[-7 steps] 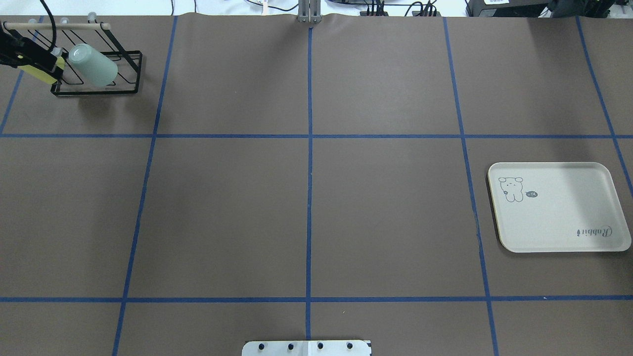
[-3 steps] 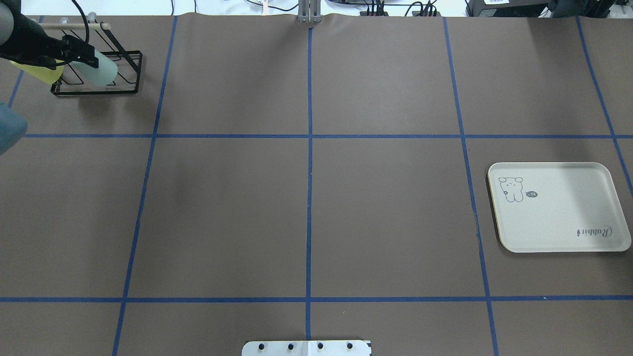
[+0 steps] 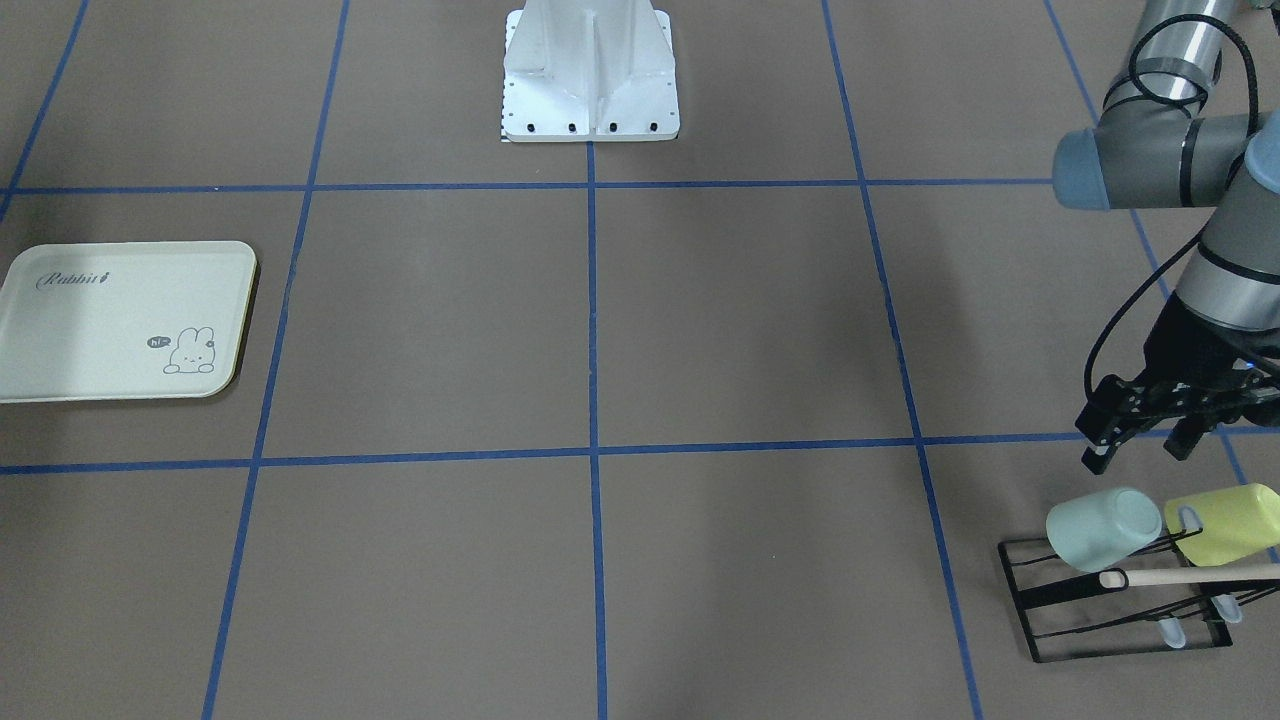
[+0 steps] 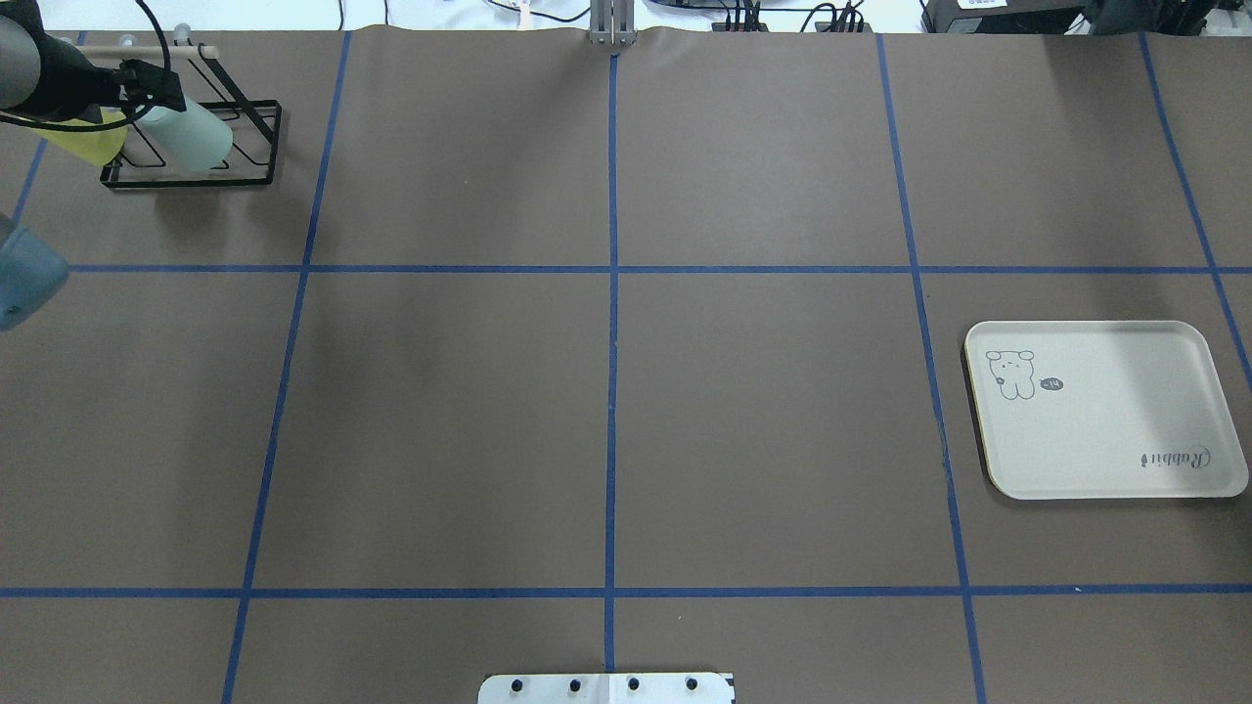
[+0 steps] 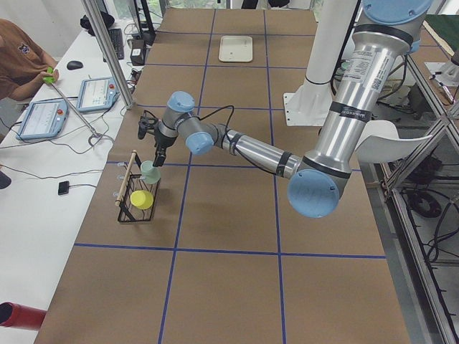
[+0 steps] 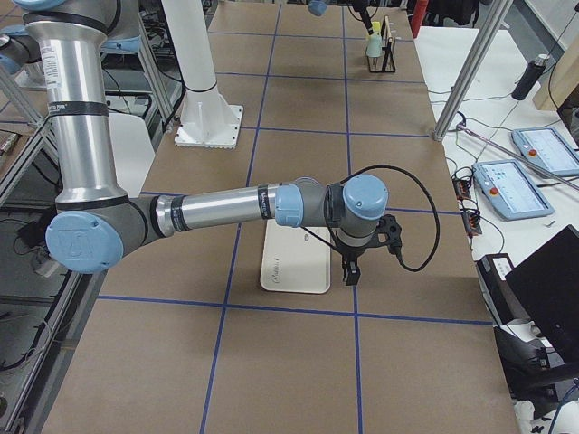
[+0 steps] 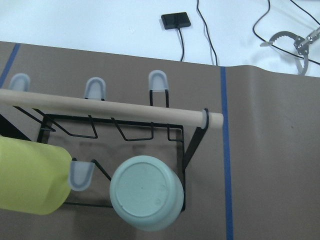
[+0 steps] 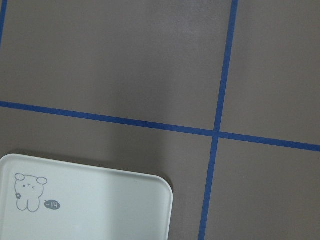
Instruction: Left arm grabs green cup and hands to right arm on tray
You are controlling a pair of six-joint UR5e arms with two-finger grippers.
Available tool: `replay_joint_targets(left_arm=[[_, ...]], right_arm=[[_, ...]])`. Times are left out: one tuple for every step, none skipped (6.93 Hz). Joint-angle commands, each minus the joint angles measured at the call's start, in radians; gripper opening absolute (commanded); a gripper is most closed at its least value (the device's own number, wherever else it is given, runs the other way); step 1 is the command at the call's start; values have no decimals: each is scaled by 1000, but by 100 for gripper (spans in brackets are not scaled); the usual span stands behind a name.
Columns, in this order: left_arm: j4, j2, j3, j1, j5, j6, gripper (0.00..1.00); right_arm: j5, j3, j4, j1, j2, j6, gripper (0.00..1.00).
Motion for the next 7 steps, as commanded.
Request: replay_joint_targets(left_arm=[[-41,2,24,35,82,-70,100],[-137,2,74,65,129,-124,100],[-180,2,99,89,148,-140,100],[-181,4,99,89,157,-131,100],[-179,16,101,91,157,-124,100],[-179,17,105,89,157,-112,100],[-179,17,107,89,157,-111,100]], right_arm=[[3,2,0,0,0,3,100],[3,2,0,0,0,2,100],[3,2,0,0,0,2,100],[4,4,0,0,0,3,100],[4,4,0,0,0,2,100],[4,2,0,0,-2,2,100],[4,4,0,0,0,3,100]])
